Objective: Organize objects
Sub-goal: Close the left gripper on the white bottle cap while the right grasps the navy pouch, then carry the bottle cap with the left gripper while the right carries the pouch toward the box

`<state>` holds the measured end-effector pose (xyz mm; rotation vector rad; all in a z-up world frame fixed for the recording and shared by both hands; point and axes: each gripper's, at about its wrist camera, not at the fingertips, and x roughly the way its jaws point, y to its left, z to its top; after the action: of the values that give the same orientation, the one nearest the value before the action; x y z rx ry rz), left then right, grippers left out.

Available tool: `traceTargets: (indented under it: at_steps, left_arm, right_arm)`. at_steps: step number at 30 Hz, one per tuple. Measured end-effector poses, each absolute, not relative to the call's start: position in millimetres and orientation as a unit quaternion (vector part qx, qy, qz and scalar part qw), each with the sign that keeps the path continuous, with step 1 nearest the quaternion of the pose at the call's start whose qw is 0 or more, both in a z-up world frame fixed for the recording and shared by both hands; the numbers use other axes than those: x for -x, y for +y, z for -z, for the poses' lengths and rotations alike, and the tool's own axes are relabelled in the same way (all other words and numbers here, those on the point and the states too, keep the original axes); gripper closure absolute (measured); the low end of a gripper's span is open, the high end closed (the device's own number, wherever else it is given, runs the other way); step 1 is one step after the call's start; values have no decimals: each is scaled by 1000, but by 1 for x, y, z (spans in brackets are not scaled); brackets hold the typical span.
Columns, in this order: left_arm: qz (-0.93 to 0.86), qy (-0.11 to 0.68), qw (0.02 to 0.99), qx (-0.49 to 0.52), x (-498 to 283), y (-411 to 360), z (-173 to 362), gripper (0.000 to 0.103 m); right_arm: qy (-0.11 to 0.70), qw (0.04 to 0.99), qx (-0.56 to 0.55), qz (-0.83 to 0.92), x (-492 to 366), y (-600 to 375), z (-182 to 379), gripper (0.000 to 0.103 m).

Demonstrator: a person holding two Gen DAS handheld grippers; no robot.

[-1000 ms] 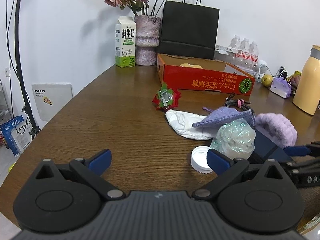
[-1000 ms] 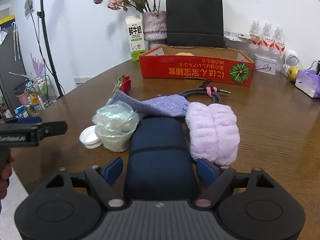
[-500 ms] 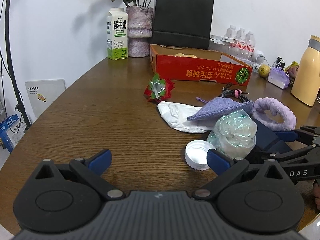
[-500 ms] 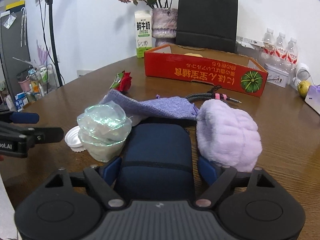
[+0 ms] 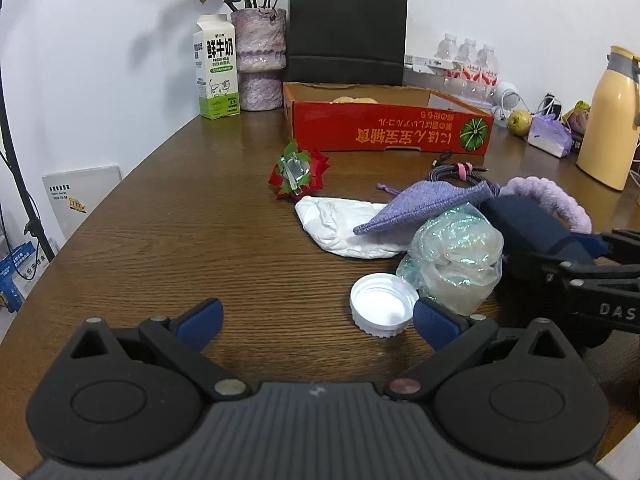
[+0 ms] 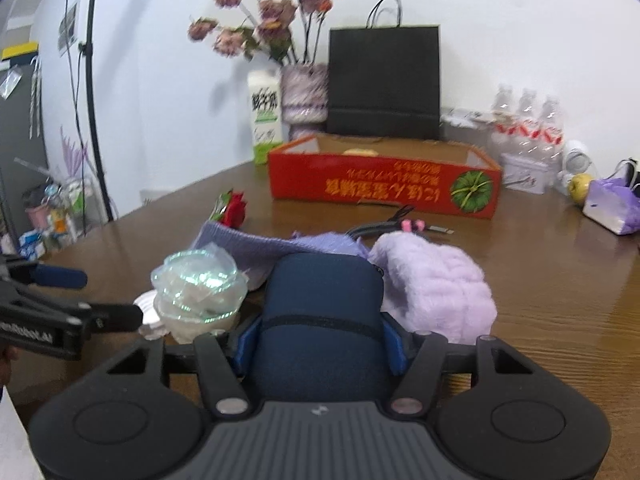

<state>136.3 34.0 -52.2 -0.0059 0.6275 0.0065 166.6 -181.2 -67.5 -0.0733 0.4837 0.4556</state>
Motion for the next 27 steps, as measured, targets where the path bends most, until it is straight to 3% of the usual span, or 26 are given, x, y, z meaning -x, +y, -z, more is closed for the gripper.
traceTargets:
  at_steps: [9, 15, 18, 20, 27]
  left_arm:
    - [-11, 317, 948, -19, -148, 18, 60, 0]
    - [-1, 314, 949, -14, -152, 13, 63, 21]
    - [5, 303, 953, -11, -152, 10, 64, 38]
    - [9, 295, 956, -10, -150, 8, 63, 61]
    - [1, 287, 958, -11, -142, 9, 64, 62]
  right_arm:
    - [224, 950, 36, -213, -161, -183, 66, 43]
    - [226, 950, 34, -211, -162, -183, 67, 43]
    - [225, 951, 33, -211, -162, -184, 66, 43]
    - [225, 950, 34, -211, -162, -184, 66, 43]
    - [226, 950, 37, -212, -162, -183, 66, 43]
